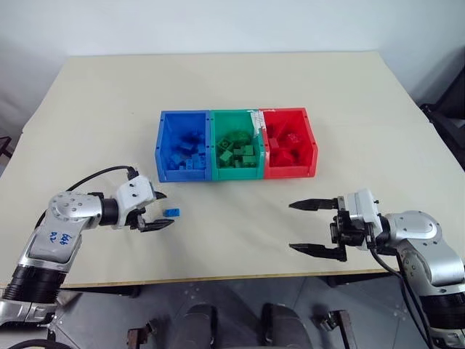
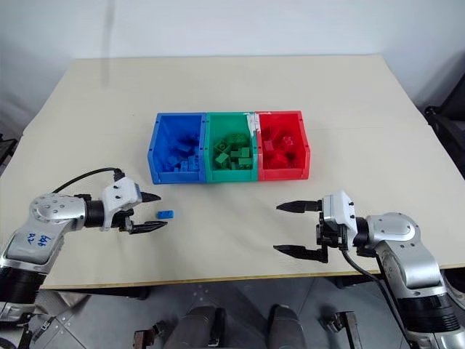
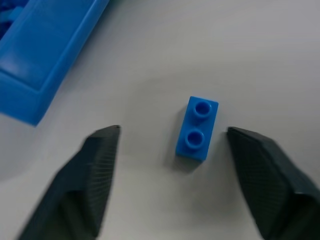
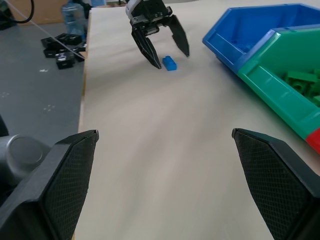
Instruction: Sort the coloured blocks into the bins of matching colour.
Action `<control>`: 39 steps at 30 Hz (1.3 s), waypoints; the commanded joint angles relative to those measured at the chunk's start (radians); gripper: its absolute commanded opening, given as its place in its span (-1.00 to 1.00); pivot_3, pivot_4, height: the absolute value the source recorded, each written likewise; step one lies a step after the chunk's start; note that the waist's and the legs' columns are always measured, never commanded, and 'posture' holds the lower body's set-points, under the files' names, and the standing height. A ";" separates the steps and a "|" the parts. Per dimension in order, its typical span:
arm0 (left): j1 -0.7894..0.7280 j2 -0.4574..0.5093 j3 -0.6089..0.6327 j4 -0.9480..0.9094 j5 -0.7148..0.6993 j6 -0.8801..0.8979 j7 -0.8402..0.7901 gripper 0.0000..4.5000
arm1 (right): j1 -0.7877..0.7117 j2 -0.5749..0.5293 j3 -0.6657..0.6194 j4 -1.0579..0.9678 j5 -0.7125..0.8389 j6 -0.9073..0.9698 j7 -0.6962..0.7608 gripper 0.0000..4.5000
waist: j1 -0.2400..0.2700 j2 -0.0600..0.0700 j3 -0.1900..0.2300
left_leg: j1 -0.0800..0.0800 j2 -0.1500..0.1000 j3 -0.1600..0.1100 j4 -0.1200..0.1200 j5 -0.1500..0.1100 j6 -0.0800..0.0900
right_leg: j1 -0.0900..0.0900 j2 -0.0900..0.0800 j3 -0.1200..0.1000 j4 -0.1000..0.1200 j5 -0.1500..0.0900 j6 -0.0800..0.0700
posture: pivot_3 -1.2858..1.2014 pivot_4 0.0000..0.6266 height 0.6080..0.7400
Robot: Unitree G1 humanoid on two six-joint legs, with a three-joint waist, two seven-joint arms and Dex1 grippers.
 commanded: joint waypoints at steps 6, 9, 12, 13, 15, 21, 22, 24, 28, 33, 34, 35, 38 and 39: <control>-0.006 0.024 -0.049 0.019 0.020 0.063 -0.069 -0.62 | 0.028 -0.011 -0.044 -0.080 0.027 0.016 -0.038 1.00 | 0.000 0.000 0.000 | 0.001 0.000 0.000 0.000 0.000 0.000 | 0.000 0.000 0.001 0.001 0.000 0.000 | 0.03 -0.52 1.00; 0.010 0.028 -0.036 -0.010 -0.021 0.095 -0.111 -0.80 | 0.027 -0.011 -0.054 -0.085 0.032 0.026 -0.049 1.00 | -0.002 0.000 0.000 | 0.001 0.000 0.000 0.000 0.000 0.000 | 0.000 0.000 0.001 0.001 0.000 0.000 | 0.03 -0.52 1.00; -0.002 -0.005 0.006 -0.058 -0.081 0.133 -0.097 -0.80 | 0.028 0.000 -0.085 -0.086 0.043 0.032 -0.087 1.00 | -0.003 0.000 0.000 | 0.001 0.001 0.000 0.000 0.000 0.000 | 0.000 0.000 0.001 0.001 0.000 0.000 | 0.03 -0.52 1.00; -0.004 -0.012 0.017 -0.067 -0.093 0.129 -0.094 -0.80 | 0.031 0.003 -0.093 -0.087 0.045 0.031 -0.098 1.00 | -0.003 0.000 0.000 | 0.001 0.002 0.000 0.000 0.000 0.000 | 0.000 0.000 0.001 0.001 0.000 0.000 | 0.03 -0.52 1.00; -0.003 -0.034 0.045 -0.079 -0.123 0.104 -0.087 -0.80 | 0.042 0.011 -0.111 -0.093 0.055 0.032 -0.123 1.00 | -0.002 0.000 0.000 | 0.000 0.003 0.000 0.000 0.000 0.000 | 0.000 0.000 0.001 0.000 0.000 0.000 | 0.03 -0.52 1.00; -0.087 -0.141 0.179 -0.106 -0.229 0.202 0.081 -0.80 | 0.072 0.095 -0.201 -0.140 0.112 0.029 -0.271 1.00 | 0.000 0.000 0.000 | -0.001 0.003 -0.001 0.001 0.000 0.000 | 0.000 0.000 0.000 0.000 0.000 0.000 | 0.03 -0.52 1.00; -0.130 -0.168 0.191 -0.109 -0.251 0.235 0.116 -0.80 | 0.074 0.102 -0.208 -0.148 0.110 0.024 -0.288 1.00 | 0.000 0.000 0.000 | -0.001 0.003 -0.001 0.001 0.000 0.000 | 0.000 0.000 0.000 0.000 0.000 0.000 | 0.03 -0.52 1.00; -0.222 -0.221 0.192 -0.082 -0.251 0.271 0.194 -0.80 | 0.078 0.111 -0.215 -0.161 0.103 0.015 -0.307 1.00 | 0.004 0.000 0.000 | -0.001 0.001 -0.002 0.001 0.000 0.000 | 0.000 0.000 0.000 0.001 0.000 0.000 | 0.03 -0.52 1.00; -0.364 -0.288 0.146 0.080 -0.150 0.227 0.316 -0.80 | 0.081 0.122 -0.220 -0.176 0.093 -0.001 -0.335 1.00 | 0.001 0.000 0.000 | 0.000 -0.002 -0.001 0.001 0.000 0.000 | 0.000 0.000 0.001 0.001 0.000 0.000 | 0.03 -0.52 1.00; -0.453 -0.313 0.094 0.256 -0.069 0.140 0.349 -0.80 | 0.093 0.122 -0.217 -0.196 0.090 -0.014 -0.350 1.00 | -0.005 0.000 0.000 | 0.000 -0.002 0.001 0.000 0.000 0.000 | -0.001 0.001 0.001 0.001 0.000 0.000 | 0.03 -0.52 1.00; -0.460 -0.314 0.095 0.268 -0.066 0.133 0.350 -0.65 | 0.096 0.122 -0.216 -0.200 0.090 -0.017 -0.352 1.00 | -0.005 0.000 0.000 | 0.000 -0.001 0.002 0.000 0.000 0.000 | -0.001 0.001 0.001 0.001 0.000 0.000 | 0.03 -0.52 1.00; -0.461 -0.312 0.098 0.266 -0.070 0.133 0.345 -0.48 | 0.101 0.121 -0.216 -0.204 0.092 -0.018 -0.353 1.00 | -0.004 0.000 0.000 | -0.001 -0.002 0.002 0.000 0.000 0.000 | -0.001 0.001 0.001 0.001 0.000 0.000 | 0.03 -0.52 1.00; -0.444 -0.292 0.105 0.233 -0.088 0.122 0.308 -0.09 | 0.109 0.117 -0.218 -0.205 0.094 -0.024 -0.349 1.00 | -0.002 -0.001 0.000 | -0.001 -0.002 0.001 0.000 0.000 0.000 | -0.001 0.001 0.001 0.001 0.000 0.000 | 0.03 -0.52 1.00; -0.437 -0.279 0.110 0.220 -0.094 0.108 0.288 0.05 | 0.108 0.116 -0.218 -0.200 0.093 -0.026 -0.347 1.00 | -0.002 -0.001 0.000 | -0.001 -0.002 0.002 0.000 0.000 0.000 | -0.001 0.001 0.001 0.001 0.000 0.000 | 0.03 -0.52 1.00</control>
